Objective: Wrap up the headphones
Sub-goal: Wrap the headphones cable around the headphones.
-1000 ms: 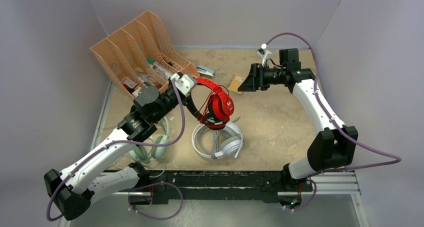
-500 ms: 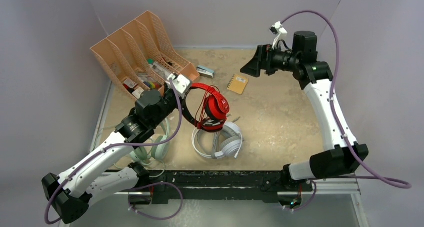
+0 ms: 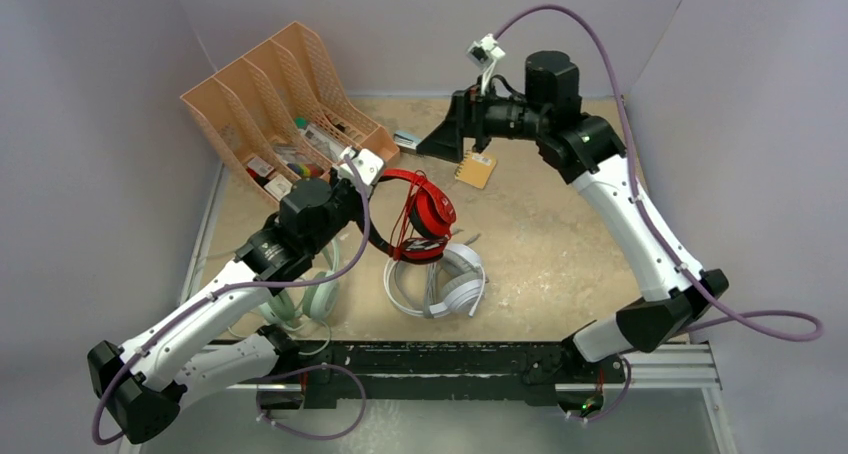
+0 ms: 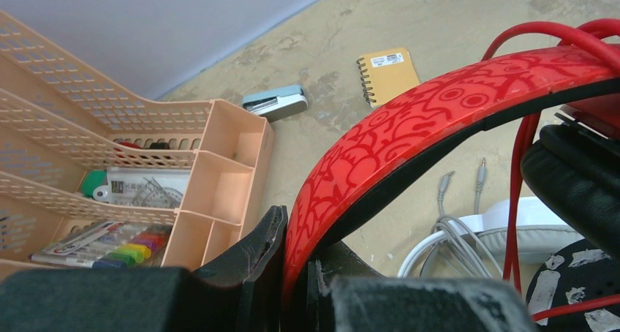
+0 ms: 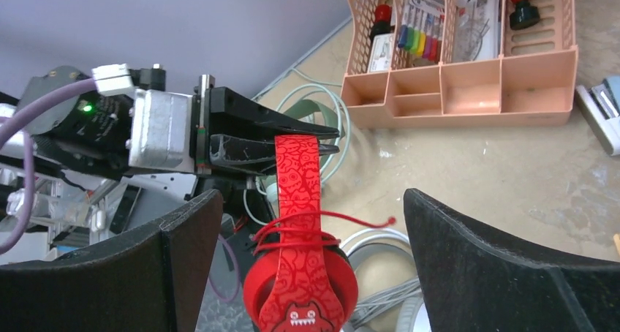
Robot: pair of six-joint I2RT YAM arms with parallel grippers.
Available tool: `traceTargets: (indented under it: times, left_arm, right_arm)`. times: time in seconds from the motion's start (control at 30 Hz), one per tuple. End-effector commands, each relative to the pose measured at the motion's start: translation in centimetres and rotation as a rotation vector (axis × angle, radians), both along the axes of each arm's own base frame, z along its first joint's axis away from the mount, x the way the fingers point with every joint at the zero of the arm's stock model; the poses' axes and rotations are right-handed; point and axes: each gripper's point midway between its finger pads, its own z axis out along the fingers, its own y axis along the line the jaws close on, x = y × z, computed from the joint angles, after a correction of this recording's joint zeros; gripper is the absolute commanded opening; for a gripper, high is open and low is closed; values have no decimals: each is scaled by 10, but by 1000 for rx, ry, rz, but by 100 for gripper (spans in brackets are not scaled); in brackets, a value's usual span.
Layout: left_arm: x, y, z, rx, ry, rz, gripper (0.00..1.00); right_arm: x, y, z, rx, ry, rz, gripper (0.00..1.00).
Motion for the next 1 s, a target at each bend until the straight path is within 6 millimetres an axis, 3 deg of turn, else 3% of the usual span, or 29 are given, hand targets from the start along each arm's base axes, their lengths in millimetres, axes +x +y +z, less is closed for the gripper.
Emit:
traceTargets:
  times: [0.0, 0.2, 0.67, 0.8, 0.97]
  left_arm:
    - [7, 1, 31, -105, -54, 45, 0]
    - [8, 3, 29, -99, -51, 61, 0]
    - [12, 10, 30, -104, -46, 111, 0]
    - [13, 9, 29, -95, -36, 113, 0]
    - [14, 8, 28, -88, -31, 112, 0]
  right_arm:
    - [4, 16, -4, -39, -20, -39, 95]
    - [5, 29, -34, -141, -8, -49, 96]
    - [-11, 49, -79, -231, 47, -3, 78]
    - [-17, 53, -84, -225, 70, 37, 68]
    - [-19, 56, -91, -230, 94, 56, 46]
